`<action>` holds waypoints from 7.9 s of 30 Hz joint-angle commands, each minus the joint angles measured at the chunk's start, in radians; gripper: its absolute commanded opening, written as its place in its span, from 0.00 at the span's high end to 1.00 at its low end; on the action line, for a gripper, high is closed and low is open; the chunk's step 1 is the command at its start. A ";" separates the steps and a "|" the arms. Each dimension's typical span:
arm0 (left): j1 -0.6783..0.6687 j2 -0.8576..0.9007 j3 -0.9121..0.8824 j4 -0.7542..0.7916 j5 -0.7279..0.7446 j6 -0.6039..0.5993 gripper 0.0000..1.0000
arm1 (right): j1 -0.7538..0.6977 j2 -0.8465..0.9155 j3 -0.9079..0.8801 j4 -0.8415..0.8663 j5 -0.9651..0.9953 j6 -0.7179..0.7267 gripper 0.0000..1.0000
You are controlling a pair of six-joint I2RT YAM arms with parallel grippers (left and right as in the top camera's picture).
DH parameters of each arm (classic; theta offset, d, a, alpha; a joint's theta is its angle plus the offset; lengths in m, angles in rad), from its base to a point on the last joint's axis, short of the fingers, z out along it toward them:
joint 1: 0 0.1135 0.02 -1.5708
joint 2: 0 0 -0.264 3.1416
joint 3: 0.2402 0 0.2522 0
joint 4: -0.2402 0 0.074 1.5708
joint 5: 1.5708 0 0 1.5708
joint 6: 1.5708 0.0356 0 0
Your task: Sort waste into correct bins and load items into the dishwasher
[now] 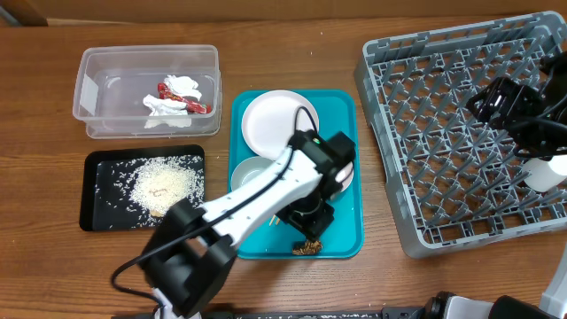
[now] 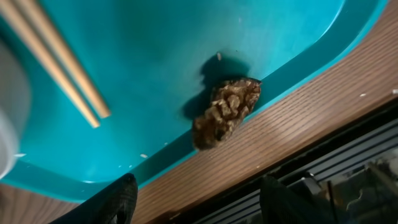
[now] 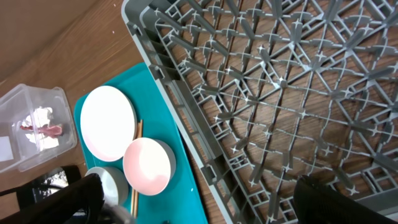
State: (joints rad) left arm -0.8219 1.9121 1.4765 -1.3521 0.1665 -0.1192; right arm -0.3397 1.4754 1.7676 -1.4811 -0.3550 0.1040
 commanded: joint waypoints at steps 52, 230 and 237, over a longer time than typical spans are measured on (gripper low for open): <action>-0.049 0.043 -0.150 0.129 -0.104 0.018 0.96 | 0.002 -0.003 0.005 0.000 0.029 -0.007 0.00; 1.069 -0.558 -0.139 0.122 -0.221 -0.330 0.00 | 0.694 0.337 -0.578 0.568 0.192 0.276 0.86; 1.069 -0.558 -0.139 0.122 -0.222 -0.330 0.00 | 0.694 0.337 -0.578 0.568 0.198 0.290 0.96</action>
State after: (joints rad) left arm 0.2432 1.3655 1.3277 -1.2320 -0.0460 -0.4461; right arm 0.3519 1.8114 1.1965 -0.9165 -0.1761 0.3801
